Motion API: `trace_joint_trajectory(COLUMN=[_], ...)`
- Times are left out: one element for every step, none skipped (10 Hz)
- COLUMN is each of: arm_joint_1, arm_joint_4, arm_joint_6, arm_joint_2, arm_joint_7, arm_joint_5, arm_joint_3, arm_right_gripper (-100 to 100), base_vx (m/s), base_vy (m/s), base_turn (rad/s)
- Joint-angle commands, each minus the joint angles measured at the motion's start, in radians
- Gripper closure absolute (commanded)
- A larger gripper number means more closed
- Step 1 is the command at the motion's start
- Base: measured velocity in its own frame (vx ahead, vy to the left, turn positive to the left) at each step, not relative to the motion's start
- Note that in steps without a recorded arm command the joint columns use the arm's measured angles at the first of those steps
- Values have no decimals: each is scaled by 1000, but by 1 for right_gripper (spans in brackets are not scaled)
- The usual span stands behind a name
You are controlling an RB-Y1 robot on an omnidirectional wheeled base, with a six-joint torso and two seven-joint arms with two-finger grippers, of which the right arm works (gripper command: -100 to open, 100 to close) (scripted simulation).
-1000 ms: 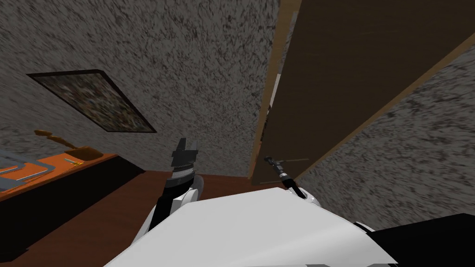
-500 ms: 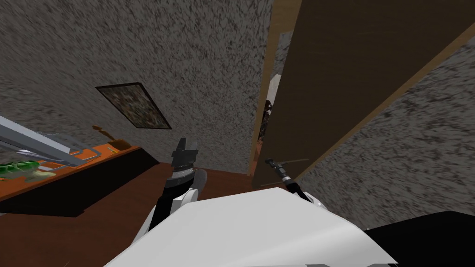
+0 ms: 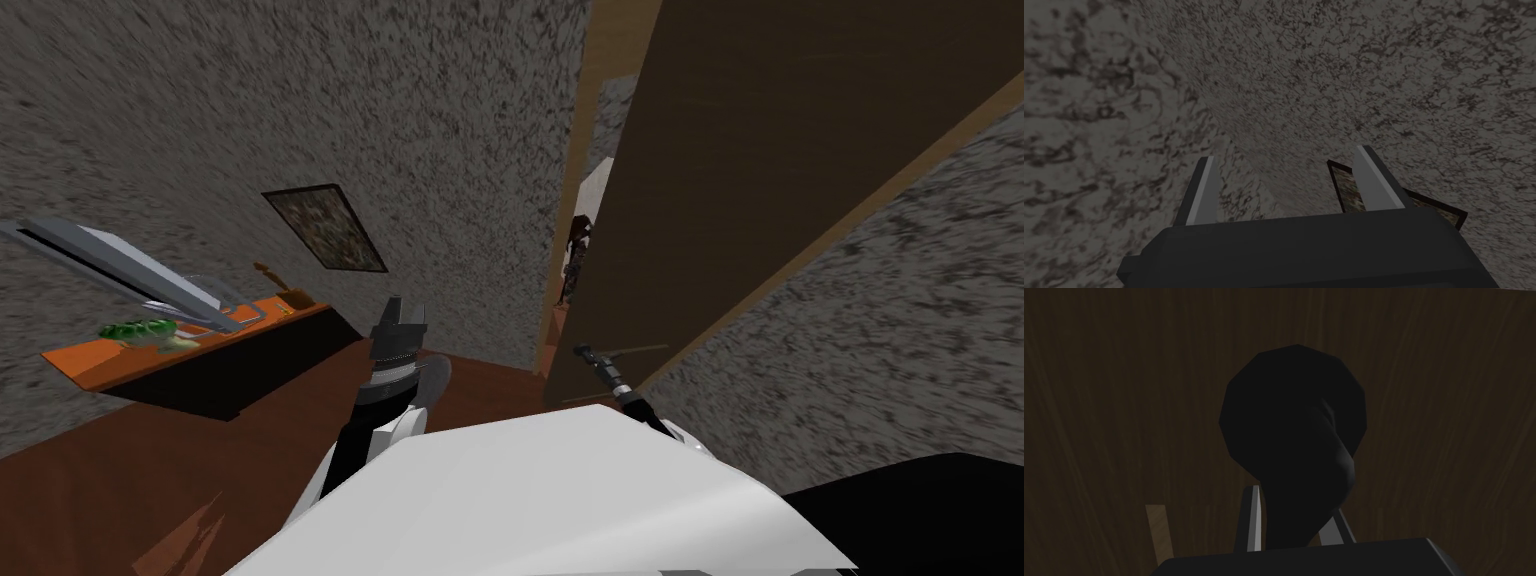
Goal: Pull the door open
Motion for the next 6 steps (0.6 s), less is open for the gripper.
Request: trace_joint_trajectory(arm_joint_1=[4, 9, 14, 19, 22, 27], arm_joint_4=[12, 17, 23, 28, 30, 35], arm_joint_6=[-25, -39, -54, -69, -77, -91], arm_joint_2=[-7, -13, -19, -25, -28, -34], arm_joint_7=[-6, -10, -15, -20, -22, -27], arm_joint_5=[0, -1, -3, -4, -5, -6], arm_joint_3=[9, 15, 21, 28, 31, 36], arm_right_gripper=[100, 100, 100, 100, 100, 100], base_vx=[-170, -210, -226, -218, -180, -163], base_vy=[-57, -61, -71, -88, -68, -56], base_turn=[137, 166, 171, 179, 108, 108])
